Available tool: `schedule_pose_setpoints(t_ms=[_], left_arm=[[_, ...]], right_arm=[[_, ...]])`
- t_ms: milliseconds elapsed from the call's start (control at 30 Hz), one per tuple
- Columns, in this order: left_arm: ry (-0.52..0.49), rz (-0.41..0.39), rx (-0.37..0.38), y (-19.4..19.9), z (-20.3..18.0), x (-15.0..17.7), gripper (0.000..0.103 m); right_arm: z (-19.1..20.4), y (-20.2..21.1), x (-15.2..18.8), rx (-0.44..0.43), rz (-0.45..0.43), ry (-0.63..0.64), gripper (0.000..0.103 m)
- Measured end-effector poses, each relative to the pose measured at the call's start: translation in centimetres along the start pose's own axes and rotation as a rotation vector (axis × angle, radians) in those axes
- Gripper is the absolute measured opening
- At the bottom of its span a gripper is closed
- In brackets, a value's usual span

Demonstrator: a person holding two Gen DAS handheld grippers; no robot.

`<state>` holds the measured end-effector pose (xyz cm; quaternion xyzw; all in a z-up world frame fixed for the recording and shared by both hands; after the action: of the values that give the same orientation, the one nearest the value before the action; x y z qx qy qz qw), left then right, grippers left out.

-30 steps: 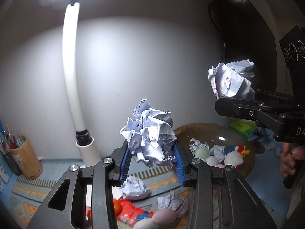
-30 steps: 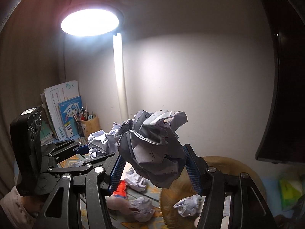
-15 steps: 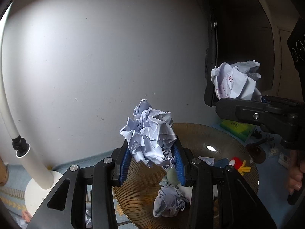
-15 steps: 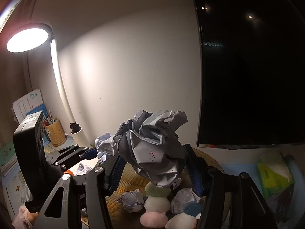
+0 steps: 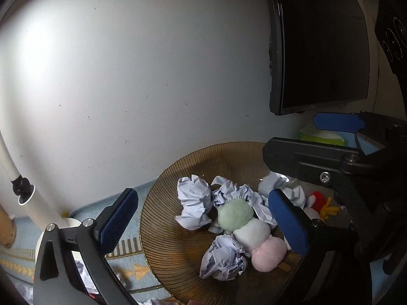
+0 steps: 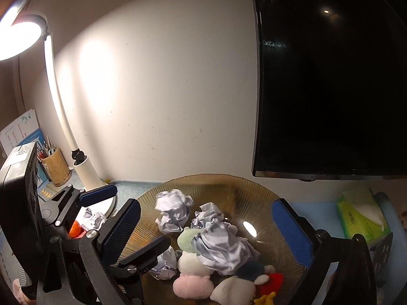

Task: Organize objects
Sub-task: 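Carry both paper balls over the glass bowl and open both tools, then move both tools back over the remaining desk items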

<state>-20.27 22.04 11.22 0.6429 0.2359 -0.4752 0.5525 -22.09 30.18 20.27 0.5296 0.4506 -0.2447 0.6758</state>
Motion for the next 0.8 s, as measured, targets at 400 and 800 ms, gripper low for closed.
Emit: schedule_pose_setpoints(t_ms=[400,800], left_arm=[[-0.002,-0.031,-0.089,5.7,4.7,-0.7,0.103],[0.110,0.136,-0.317,15.4,17.7,10.4,0.103]], right_arm=[[5.4,4.8,-2.7,-0.092,-0.078,0.080,0.103],[16.6,4.6,3.9,-0.328,-0.036,0.123,0.103]])
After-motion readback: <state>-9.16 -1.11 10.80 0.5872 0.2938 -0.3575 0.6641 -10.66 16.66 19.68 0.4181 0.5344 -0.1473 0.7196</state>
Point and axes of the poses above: each gripper's, at about its wrist camera, not at the fingertips, and y roughly against the way its jaws point, z to its left, x to its underside, the point moved 2 cm from there along -y, roughly the way its jaws point, and after that the axes turned 1 degree about -z, right-handed, at the moved point
